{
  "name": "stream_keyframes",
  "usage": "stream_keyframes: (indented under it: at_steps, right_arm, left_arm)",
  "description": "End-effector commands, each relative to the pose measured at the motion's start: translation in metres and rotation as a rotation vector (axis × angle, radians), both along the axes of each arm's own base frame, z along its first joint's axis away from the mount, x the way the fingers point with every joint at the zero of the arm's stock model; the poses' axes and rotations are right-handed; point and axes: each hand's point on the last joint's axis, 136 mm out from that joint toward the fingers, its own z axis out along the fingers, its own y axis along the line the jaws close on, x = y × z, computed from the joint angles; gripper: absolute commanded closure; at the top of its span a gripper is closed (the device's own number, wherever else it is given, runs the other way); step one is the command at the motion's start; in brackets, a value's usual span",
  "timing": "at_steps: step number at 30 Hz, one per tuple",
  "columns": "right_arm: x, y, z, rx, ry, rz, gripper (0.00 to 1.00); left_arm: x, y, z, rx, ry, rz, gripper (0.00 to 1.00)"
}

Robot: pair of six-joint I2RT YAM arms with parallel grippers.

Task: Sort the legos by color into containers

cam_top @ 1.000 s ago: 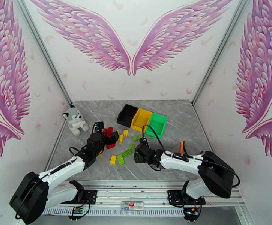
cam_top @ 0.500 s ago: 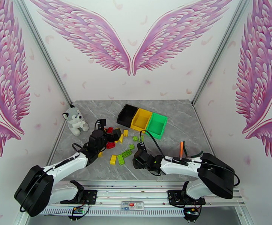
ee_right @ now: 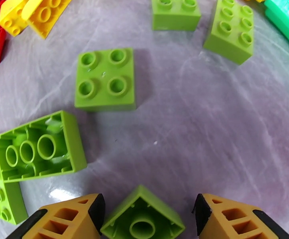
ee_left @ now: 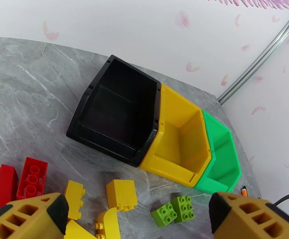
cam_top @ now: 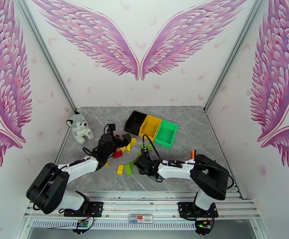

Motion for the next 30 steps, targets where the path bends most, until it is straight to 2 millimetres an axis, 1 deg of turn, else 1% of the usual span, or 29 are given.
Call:
stream_keyframes:
  at_steps: [1, 7, 14, 18, 22, 26, 30]
  right_arm:
    - [0.006, -0.011, 0.001, -0.061, -0.025, -0.047, 0.35]
    - [0.004, -0.019, 0.0, -0.063, -0.022, -0.073, 0.38]
    - [0.001, -0.035, 0.004, -0.055, -0.031, -0.098, 0.28]
    - [0.003, -0.043, -0.002, -0.034, -0.011, -0.114, 0.28]
    - [0.001, -0.052, -0.009, -0.001, 0.014, -0.133, 0.36]
    - [0.001, -0.056, -0.008, 0.021, 0.013, -0.145, 0.41]
    - [-0.001, -0.057, -0.006, 0.032, 0.008, -0.15, 0.48]
  left_arm:
    - [0.011, -0.008, 0.017, -0.052, -0.034, -0.022, 0.01]
    - [0.013, -0.015, 0.017, -0.069, -0.032, -0.044, 0.01]
    - [0.013, -0.017, 0.017, -0.071, -0.028, -0.054, 0.01]
    - [0.013, -0.019, 0.017, -0.071, -0.03, -0.059, 0.01]
    - [0.012, -0.023, 0.018, -0.057, -0.031, -0.069, 0.01]
    - [0.011, -0.031, 0.016, -0.006, -0.028, -0.079, 0.01]
    - [0.009, -0.035, 0.019, 0.072, -0.033, -0.072, 0.01]
